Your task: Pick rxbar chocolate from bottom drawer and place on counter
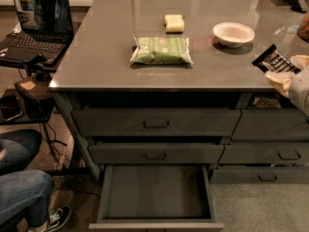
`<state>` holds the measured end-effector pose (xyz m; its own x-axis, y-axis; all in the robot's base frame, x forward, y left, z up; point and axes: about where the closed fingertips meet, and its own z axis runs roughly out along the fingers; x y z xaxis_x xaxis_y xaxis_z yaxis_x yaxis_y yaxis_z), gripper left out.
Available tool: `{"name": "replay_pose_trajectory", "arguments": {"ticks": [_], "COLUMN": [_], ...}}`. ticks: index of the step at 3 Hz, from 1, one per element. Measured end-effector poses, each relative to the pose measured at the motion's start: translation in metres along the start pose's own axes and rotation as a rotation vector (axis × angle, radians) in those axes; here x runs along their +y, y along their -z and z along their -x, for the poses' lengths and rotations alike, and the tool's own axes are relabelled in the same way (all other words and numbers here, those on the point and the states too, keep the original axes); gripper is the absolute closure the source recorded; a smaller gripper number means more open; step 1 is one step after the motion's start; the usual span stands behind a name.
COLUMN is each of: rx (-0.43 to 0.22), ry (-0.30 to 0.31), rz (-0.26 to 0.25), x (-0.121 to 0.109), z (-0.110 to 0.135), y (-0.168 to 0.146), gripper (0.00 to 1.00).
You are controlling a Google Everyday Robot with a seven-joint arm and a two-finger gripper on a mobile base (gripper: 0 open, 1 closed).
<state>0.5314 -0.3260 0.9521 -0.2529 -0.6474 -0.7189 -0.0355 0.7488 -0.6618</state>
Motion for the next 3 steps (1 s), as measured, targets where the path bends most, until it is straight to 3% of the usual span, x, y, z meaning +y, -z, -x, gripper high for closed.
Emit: {"name": "replay_pose_trajectory", "arguments": {"ticks": [1,2,3], "rx": [-0.051,-0.171,-0.130], "ry": [-0.012,-0.018,-0.072], "rz": [0.043,0.127,0.239], "x": [0.008,0.029,0.104], "z": [0.017,0.069,0.027], "y": [-0.020,-0.062,-0.112], "gripper": [1.00,1.00,1.00]}}
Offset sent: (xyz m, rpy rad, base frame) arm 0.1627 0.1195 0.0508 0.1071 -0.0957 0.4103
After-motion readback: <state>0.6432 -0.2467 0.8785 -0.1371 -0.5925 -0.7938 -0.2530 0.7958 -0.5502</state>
